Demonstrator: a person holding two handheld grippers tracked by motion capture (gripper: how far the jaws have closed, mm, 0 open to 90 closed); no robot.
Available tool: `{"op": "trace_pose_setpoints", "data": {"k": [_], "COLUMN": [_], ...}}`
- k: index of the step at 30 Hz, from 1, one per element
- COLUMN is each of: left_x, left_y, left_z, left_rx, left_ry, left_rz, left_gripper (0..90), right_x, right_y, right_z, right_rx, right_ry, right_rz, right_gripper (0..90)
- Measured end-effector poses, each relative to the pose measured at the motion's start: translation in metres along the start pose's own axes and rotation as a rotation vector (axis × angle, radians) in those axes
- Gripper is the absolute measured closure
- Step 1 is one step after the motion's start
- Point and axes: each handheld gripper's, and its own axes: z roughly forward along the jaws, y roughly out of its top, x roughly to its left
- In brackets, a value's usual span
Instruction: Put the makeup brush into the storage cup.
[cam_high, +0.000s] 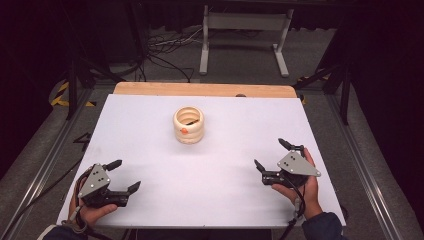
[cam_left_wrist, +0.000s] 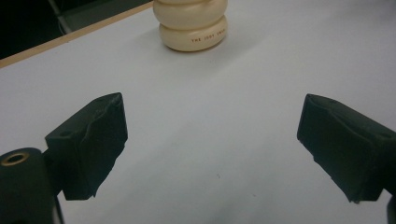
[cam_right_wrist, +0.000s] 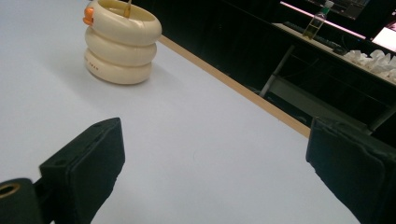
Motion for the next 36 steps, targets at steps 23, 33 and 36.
{"op": "trace_pose_setpoints", "data": {"k": [23, 33, 36], "left_x": [0.0, 0.001, 0.001], "left_y": [0.002, 0.003, 0.003], "left_z": [0.003, 0.003, 0.003], "left_rx": [-0.003, -0.007, -0.006], "left_ry": [-0.012, -0.014, -0.017], "left_rz": [0.01, 0.014, 0.013], "left_gripper": [9.3, 9.3, 9.2], "right_x": [-0.011, -0.012, -0.011], "right_y": [-0.044, -0.071, -0.078], "right_z": [-0.03, -0.047, -0.054], "right_rx": [0.087, 0.124, 0.123], "right_ry": [-0.06, -0.089, -0.088], "right_rz": [0.018, 0.077, 0.116], "right_gripper": [5.3, 5.5, 5.5]}}
